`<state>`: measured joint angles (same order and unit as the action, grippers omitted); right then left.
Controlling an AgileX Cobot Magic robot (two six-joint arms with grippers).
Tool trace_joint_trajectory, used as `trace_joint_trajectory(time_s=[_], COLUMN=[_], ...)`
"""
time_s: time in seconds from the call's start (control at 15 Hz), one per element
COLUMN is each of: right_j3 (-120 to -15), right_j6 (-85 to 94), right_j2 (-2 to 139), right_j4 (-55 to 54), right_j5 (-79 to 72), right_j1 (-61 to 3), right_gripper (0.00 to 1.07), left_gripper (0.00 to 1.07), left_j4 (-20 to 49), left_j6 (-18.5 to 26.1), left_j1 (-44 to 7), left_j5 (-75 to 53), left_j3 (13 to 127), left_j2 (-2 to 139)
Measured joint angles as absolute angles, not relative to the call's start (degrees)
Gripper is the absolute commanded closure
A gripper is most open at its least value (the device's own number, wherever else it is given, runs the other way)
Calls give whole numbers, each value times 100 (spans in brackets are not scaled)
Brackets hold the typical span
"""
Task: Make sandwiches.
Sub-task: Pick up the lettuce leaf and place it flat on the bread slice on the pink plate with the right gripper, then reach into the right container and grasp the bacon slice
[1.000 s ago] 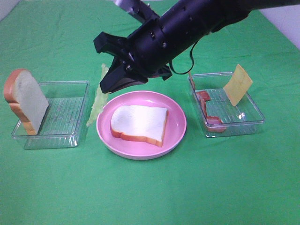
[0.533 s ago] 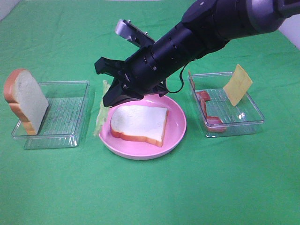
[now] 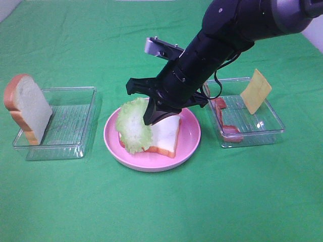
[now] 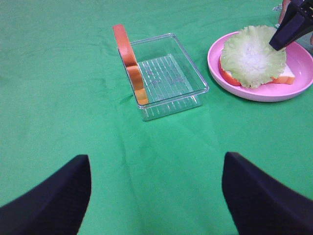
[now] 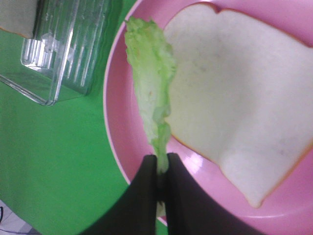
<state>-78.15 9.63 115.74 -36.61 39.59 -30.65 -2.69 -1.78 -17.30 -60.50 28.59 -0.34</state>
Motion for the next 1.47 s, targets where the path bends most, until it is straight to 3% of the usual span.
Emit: trace_joint_trajectory(time_s=[0.07,0.4,0.6,0.73,1.2,1.47], right_j3=[-7815,-7815,-7815,-7815,-7815,-7815], right_j6=[791,355,92,92,0,-166], right_j2=[11574,11574,11574,11574,10777,10279], right_j4=[-3529,-2997,-2659,-2624,-2452,-2309], right_j5=[4005,3718,3621,3484,3827,4555], right_j1=[-3065,-3065,-3065,-3065,-2968,-2172], right_gripper=[107,85,52,41,41,41], left_gripper=[35,35,35,35,35,35], left_j4=[-269,-269,-269,-269,-269,-269], left_j6=[-178,-178,-178,-178,-178,-178], left_j1=[-1730,-1730,-1730,-1730,-1730,-1730], left_j5=[-6050,-6050,-6050,-6050,-6050,-6050], left_j3=[2859,2859,2859,2859,2859,2859], left_j2=[-34,-34,-34,-34,-34,-34])
